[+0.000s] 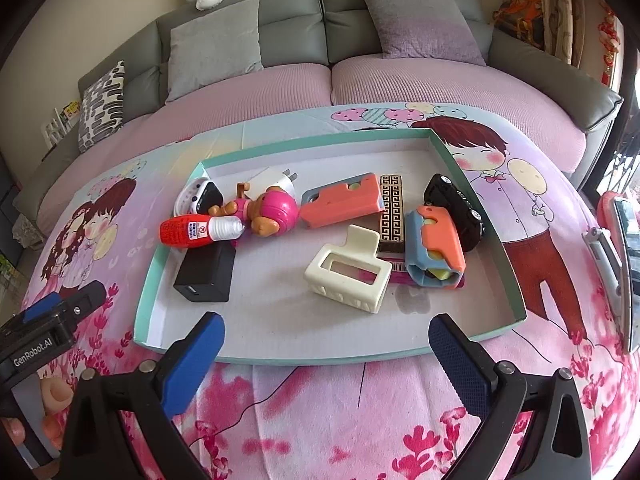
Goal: Organize rigid objects
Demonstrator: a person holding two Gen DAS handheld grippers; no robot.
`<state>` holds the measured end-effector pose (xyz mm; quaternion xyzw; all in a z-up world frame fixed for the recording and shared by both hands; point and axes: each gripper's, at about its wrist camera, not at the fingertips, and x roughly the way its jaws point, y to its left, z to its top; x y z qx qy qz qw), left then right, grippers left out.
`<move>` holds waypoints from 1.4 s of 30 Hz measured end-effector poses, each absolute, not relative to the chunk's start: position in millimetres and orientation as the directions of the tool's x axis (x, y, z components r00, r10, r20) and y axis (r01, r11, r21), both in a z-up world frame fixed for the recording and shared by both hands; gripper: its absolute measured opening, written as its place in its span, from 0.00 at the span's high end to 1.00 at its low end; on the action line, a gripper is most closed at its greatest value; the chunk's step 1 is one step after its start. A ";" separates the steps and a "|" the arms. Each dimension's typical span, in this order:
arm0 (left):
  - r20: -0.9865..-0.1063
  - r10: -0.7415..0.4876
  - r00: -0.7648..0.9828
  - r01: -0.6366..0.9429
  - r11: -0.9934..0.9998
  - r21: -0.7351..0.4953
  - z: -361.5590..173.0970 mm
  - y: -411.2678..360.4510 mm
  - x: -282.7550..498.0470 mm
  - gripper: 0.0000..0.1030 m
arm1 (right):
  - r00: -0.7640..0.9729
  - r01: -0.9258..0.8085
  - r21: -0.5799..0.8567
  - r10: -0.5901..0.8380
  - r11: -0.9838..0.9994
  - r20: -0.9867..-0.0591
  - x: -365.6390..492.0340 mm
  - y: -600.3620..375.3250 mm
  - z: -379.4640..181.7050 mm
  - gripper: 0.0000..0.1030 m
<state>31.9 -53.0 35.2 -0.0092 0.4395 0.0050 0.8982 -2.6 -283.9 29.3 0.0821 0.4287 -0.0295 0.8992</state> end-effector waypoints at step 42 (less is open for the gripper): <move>-0.786 0.111 0.608 -0.011 0.991 0.132 31.5 -66.8 21.5 0.01 | 0.623 0.136 0.122 0.011 0.983 -0.782 -6.7 -287.2 30.6 0.00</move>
